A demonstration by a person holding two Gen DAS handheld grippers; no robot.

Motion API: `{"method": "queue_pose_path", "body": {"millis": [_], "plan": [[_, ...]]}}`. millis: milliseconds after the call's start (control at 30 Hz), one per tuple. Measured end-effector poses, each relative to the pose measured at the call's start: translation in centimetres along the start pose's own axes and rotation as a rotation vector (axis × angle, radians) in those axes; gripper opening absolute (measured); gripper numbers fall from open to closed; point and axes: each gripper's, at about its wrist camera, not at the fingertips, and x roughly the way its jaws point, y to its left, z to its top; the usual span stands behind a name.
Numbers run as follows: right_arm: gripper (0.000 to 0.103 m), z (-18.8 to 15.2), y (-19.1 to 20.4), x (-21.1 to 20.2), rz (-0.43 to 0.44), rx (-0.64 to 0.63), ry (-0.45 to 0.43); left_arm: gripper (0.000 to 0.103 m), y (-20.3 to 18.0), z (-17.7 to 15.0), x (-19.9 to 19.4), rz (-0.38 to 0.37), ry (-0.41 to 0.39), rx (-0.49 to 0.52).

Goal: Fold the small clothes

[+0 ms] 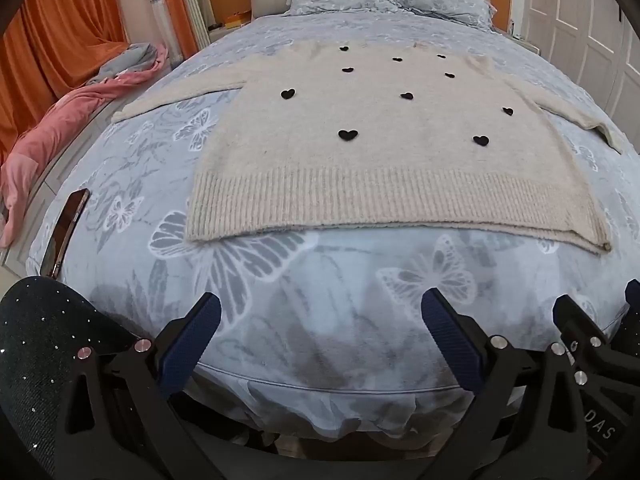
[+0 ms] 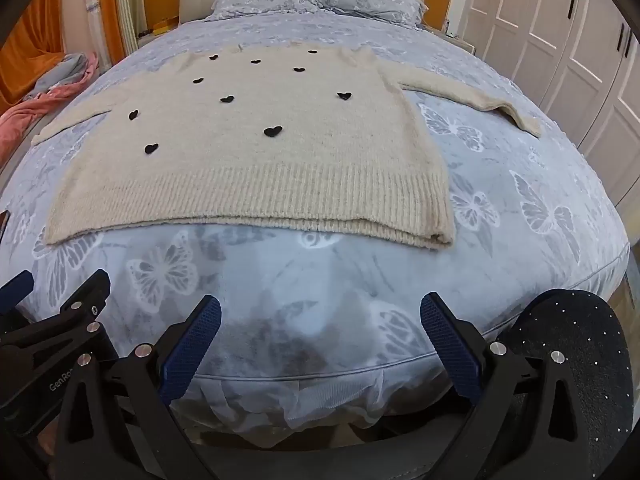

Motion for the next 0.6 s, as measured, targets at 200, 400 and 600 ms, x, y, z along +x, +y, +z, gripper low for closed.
{"method": "queue_pose_path", "body": {"millis": [200,400,600], "plan": [[0.098,0.0,-0.3,-0.3,0.023,-0.006,-0.008,0.098,-0.1,0.0,0.1,-0.001,0.007,-0.006],[0.098,0.1,0.7,-0.2,0.006,-0.018,-0.018,0.098,0.6,0.0,0.2,-0.015,0.001,-0.020],[0.098,0.0,0.6,-0.2,0.010,-0.016,-0.017,0.097,0.6,0.0,0.2,-0.018,0.001,-0.016]]}}
